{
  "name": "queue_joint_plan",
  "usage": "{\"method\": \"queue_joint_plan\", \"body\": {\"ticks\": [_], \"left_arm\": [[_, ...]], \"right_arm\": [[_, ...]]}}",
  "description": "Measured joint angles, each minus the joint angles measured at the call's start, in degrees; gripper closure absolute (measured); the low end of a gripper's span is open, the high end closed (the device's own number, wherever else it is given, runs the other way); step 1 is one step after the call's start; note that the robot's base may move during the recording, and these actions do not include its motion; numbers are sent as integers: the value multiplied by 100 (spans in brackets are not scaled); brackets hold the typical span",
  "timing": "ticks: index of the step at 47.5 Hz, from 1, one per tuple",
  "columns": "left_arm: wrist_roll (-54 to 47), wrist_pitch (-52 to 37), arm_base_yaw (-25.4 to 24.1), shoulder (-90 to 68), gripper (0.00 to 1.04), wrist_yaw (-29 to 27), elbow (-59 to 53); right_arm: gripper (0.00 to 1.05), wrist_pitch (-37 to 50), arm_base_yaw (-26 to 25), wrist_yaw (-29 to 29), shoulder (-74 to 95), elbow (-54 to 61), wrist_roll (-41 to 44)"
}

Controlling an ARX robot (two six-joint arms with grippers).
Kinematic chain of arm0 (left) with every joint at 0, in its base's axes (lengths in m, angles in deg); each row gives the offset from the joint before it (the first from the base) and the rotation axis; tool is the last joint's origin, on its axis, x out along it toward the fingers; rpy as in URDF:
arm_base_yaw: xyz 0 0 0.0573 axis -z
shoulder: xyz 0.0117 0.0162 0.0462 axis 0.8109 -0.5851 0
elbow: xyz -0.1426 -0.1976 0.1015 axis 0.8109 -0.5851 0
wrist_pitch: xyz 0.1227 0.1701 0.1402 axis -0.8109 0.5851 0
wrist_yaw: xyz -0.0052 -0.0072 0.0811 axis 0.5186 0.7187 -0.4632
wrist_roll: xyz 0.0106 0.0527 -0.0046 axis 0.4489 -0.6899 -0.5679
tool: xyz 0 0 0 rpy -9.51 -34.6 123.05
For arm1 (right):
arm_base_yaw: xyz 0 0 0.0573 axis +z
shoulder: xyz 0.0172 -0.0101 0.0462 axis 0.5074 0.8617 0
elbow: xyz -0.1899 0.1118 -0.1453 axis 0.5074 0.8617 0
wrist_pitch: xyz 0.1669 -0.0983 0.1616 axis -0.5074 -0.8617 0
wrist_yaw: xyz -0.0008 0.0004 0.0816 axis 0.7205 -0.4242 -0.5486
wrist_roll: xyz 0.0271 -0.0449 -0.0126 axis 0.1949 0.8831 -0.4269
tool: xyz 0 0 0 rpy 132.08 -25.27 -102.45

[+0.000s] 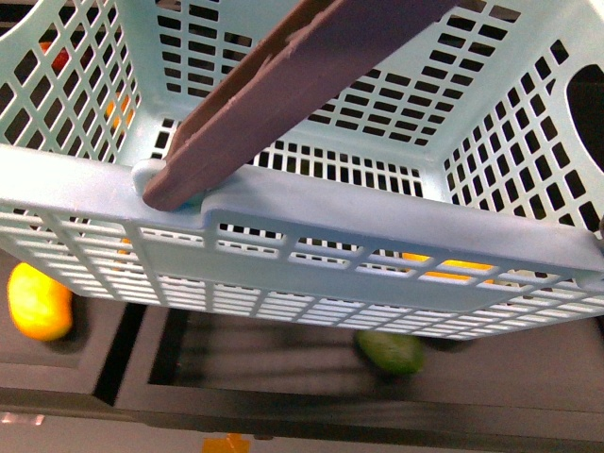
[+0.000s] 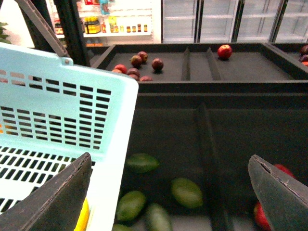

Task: Pick lemon and mango into basket

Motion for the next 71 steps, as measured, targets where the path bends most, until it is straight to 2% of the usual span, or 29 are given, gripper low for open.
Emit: {"method": "queue_joint_plan", "body": {"ticks": [71], "left_arm": [[-2, 0, 2, 0, 97, 7, 11]], "right_arm": [[9, -7, 0, -15, 7, 2, 2]]}}
